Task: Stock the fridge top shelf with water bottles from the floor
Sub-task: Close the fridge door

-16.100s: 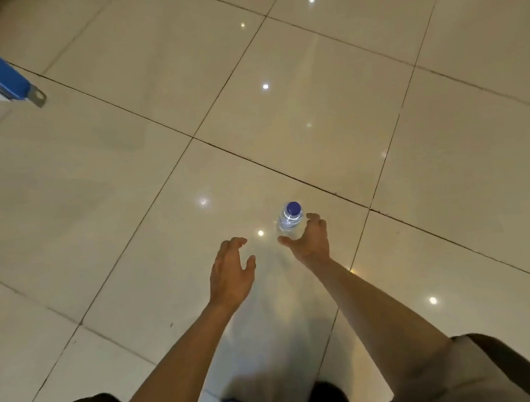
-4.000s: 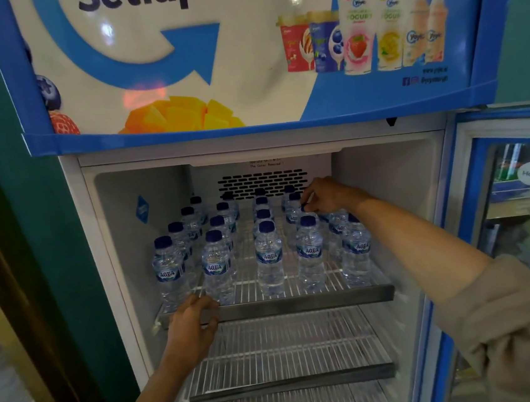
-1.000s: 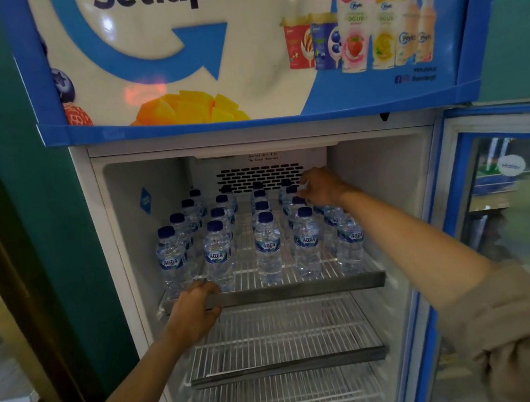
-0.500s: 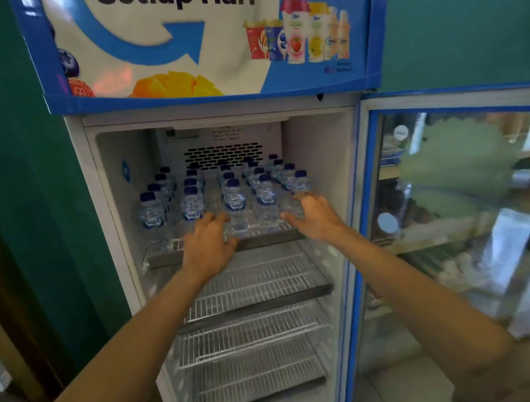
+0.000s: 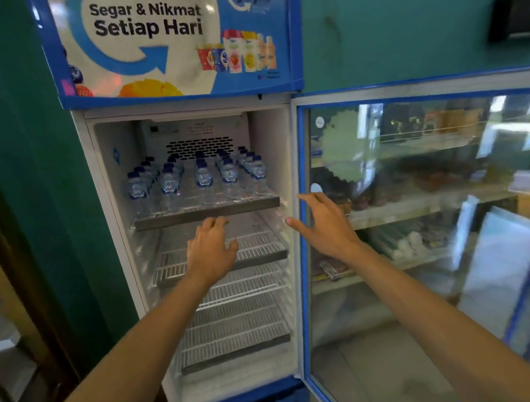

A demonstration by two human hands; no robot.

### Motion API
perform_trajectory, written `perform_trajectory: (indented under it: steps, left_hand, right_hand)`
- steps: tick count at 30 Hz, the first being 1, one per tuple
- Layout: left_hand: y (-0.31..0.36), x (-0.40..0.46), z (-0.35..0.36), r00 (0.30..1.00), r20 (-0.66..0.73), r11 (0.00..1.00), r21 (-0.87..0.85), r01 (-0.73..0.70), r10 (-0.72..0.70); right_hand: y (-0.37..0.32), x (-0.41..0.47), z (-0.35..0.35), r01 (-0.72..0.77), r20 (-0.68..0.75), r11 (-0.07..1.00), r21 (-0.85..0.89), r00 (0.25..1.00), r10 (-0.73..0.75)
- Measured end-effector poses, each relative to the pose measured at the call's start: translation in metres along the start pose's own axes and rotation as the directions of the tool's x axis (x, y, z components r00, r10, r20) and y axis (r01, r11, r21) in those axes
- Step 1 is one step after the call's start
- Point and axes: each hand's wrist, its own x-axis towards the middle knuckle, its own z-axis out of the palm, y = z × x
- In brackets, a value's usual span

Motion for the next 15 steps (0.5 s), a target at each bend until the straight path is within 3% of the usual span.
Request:
perform_trajectory:
  steps: [10, 15]
  left_hand:
    - [0.118, -0.132, 0.012, 0.997, 0.063, 0.992, -0.126, -0.025, 0.033]
    - [0.161, -0.162, 0.012, 0.993, 0.071, 0.982, -0.170, -0.078, 0.091]
  right_hand:
    - [0.017, -0.155, -0.125, 0.061, -0.160, 0.979, -0.197, 0.983, -0.094]
    - [0.024, -0.187, -0.194, 0.012, -0.410, 0.941, -0.337, 0.898, -0.158]
